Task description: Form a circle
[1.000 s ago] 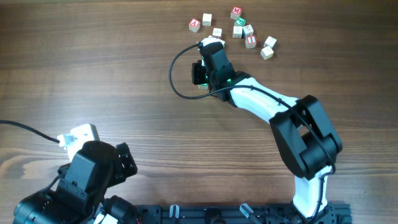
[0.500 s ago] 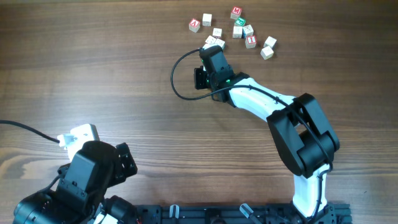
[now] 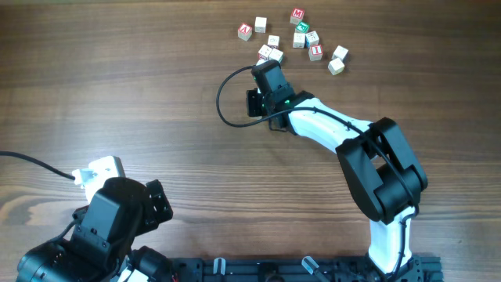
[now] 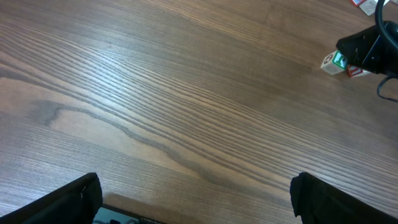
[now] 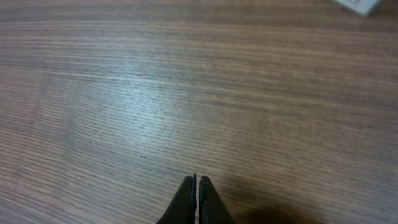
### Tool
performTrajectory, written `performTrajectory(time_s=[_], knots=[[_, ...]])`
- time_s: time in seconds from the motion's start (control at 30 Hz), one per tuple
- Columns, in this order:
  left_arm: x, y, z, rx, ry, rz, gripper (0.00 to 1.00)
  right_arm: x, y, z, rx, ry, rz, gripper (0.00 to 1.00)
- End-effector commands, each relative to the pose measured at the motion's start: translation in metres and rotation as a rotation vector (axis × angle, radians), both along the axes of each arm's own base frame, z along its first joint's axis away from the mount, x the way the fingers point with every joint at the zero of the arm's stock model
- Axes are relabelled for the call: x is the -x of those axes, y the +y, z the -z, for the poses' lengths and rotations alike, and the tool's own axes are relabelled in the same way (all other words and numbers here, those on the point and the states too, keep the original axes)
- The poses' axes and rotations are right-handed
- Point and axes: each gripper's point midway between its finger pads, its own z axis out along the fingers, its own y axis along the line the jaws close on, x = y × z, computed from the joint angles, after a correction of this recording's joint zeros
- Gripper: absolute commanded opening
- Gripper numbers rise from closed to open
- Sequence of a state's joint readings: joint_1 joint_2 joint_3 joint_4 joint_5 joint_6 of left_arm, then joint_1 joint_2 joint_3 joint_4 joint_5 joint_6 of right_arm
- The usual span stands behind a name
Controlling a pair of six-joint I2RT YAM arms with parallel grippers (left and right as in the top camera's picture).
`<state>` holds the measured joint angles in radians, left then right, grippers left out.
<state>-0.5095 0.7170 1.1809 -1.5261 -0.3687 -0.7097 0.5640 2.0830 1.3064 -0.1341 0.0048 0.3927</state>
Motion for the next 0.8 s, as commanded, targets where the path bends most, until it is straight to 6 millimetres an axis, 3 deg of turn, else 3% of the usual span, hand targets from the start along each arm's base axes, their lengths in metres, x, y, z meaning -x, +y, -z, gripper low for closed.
performTrajectory(time_s=[0.0, 0.13, 0.23, 0.53, 0.77], knots=[[0.000, 0.000, 0.002, 0.005, 0.005, -0.011, 1.00, -0.011, 0.012, -0.045, -0.008, -0.133, -0.113, 0.05], [0.000, 0.000, 0.002, 0.005, 0.005, -0.011, 1.00, 0.017, 0.044, -0.053, -0.097, -0.096, -0.336, 0.04], [0.000, 0.000, 0.002, 0.005, 0.005, -0.011, 1.00, 0.033, 0.047, -0.044, -0.076, -0.042, -0.359, 0.05], [0.000, 0.000, 0.002, 0.005, 0.005, -0.011, 1.00, 0.059, 0.043, -0.019, 0.004, 0.061, -0.374, 0.05], [0.000, 0.000, 0.002, 0.005, 0.005, -0.011, 1.00, 0.052, 0.027, -0.011, 0.063, 0.073, -0.261, 0.05]])
